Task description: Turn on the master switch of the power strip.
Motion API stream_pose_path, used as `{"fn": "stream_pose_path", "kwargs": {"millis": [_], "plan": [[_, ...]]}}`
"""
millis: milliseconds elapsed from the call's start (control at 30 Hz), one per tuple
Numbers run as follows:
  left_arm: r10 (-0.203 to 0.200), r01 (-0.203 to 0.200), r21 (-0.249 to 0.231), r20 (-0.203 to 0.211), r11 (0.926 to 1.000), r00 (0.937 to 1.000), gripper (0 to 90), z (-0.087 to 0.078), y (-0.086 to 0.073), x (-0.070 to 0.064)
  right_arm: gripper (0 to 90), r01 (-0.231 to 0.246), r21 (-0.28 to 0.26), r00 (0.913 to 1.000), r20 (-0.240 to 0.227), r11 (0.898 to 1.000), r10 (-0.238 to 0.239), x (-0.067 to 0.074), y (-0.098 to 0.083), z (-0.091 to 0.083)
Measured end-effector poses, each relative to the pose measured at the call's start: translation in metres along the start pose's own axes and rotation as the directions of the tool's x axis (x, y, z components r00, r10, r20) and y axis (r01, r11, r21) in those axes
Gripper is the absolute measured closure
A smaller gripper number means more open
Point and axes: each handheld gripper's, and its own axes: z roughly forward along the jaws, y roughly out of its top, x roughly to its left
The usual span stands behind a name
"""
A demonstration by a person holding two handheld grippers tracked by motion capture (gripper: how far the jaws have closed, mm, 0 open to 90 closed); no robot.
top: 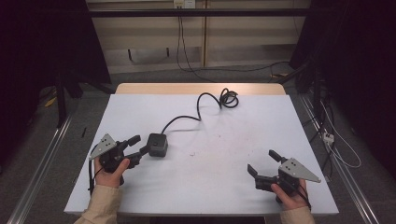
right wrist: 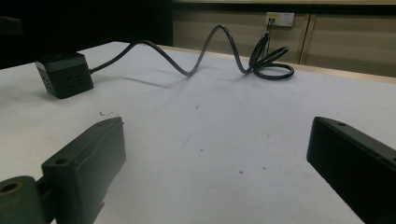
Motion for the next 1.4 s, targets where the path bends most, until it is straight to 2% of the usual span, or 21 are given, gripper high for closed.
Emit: {"fn": "stream_pose_path", "kwargs": {"millis": [433,700,967,1200,1400], "plan": [[0.018,-0.018,0.026,0.000,0.9995,0.9998,59.8,0.004,0.003,0.001,4.3,0.001,0.000,1.0000,-0.004,1.000,-0.001,0.000,0.000,0.000],[0.018,-0.018,0.046,0.004,0.9988,0.9998,64.8,0.007,0.004,0.001,4.3,0.005,-0.001,0.9999,-0.009,1.000,-0.006,0.001,0.000,0.000],[0.027,-0.027,0.052,-0.003,0.9983,0.9996,74.2,0.008,0.006,0.001,4.3,0.004,-0.004,1.0000,-0.006,1.000,-0.004,0.001,0.001,0.000],[0.016,-0.017,0.061,0.011,0.9980,0.9998,81.3,0.011,0.007,0.001,4.3,0.007,-0.007,0.9999,-0.008,1.000,-0.007,0.002,0.001,0.000],[0.023,-0.025,0.063,0.019,0.9977,0.9995,85.7,0.012,0.010,0.001,4.3,0.005,-0.010,1.0000,-0.006,1.000,-0.005,0.002,0.001,-0.001]]}}
